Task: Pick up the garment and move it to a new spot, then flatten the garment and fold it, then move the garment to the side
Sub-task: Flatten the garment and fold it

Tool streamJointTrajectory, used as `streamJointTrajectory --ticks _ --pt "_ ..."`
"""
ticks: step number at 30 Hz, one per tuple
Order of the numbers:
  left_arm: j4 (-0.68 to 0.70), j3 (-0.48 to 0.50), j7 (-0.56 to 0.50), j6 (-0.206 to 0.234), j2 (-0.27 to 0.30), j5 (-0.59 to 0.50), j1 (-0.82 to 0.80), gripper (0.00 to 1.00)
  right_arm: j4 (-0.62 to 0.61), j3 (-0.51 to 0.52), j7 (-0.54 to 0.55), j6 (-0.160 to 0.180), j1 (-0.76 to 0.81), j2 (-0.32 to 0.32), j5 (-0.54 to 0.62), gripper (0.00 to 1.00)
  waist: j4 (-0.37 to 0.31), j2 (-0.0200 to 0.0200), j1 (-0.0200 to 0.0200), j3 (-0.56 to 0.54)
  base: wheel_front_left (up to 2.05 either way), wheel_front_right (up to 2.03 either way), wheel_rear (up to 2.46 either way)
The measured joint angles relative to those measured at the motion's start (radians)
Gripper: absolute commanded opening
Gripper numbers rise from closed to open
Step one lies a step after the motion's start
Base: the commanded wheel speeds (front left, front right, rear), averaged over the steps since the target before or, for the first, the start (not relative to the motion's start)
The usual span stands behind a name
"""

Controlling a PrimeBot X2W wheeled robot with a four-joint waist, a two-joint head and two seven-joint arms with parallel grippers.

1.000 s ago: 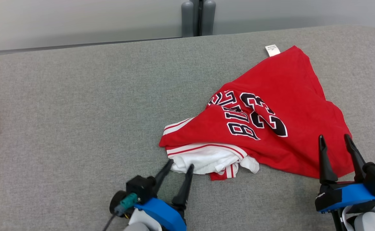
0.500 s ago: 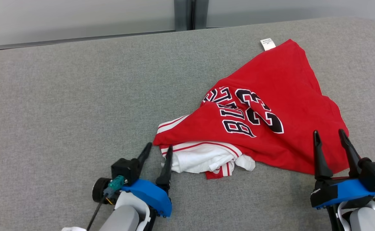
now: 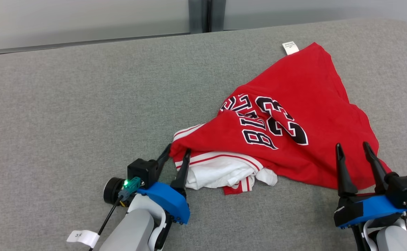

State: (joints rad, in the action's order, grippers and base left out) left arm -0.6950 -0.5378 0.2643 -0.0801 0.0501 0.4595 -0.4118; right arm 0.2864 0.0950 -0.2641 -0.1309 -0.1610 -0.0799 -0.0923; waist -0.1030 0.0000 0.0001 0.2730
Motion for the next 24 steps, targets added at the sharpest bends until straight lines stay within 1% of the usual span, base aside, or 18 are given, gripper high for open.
streamJointTrajectory --ticks 1,4,8,14,18,24 --pt "0.006 -0.004 0.0 -0.008 0.0 -0.004 -0.011 0.0 0.0 -0.001 0.0 0.0 0.0 0.0 0.0 1.0 0.002 0.0 0.0 -0.002 0.0 0.0 0.0" --pt "0.046 -0.004 0.0 -0.024 -0.001 -0.004 -0.011 0.0 0.003 -0.002 0.0 0.0 0.0 -0.003 0.0 1.0 0.016 0.0 0.0 -0.016 0.0 0.0 0.0" --pt "0.163 0.04 0.0 -0.03 -0.001 -0.033 0.022 0.0 0.013 -0.003 0.0 0.0 0.008 -0.004 -0.006 1.0 0.054 0.0 0.0 -0.049 0.0 0.0 0.0" --pt "0.351 0.091 0.0 -0.036 0.0 -0.076 0.093 0.0 0.03 -0.005 0.0 0.0 0.036 0.003 -0.007 1.0 0.148 0.0 -0.0002 -0.115 0.0 0.0 0.0" --pt "0.436 0.105 0.0 -0.04 0.0 -0.115 0.14 0.0 0.04 -0.006 0.0 0.0 0.051 0.012 -0.009 1.0 0.209 0.0 -0.0002 -0.147 0.0 0.0 0.0" --pt "0.546 0.13 0.0 -0.041 0.001 -0.199 0.196 0.0 0.042 0.005 0.0 0.0 0.064 0.021 -0.008 1.0 0.265 0.0 -0.0002 -0.157 0.0 0.0 0.0"
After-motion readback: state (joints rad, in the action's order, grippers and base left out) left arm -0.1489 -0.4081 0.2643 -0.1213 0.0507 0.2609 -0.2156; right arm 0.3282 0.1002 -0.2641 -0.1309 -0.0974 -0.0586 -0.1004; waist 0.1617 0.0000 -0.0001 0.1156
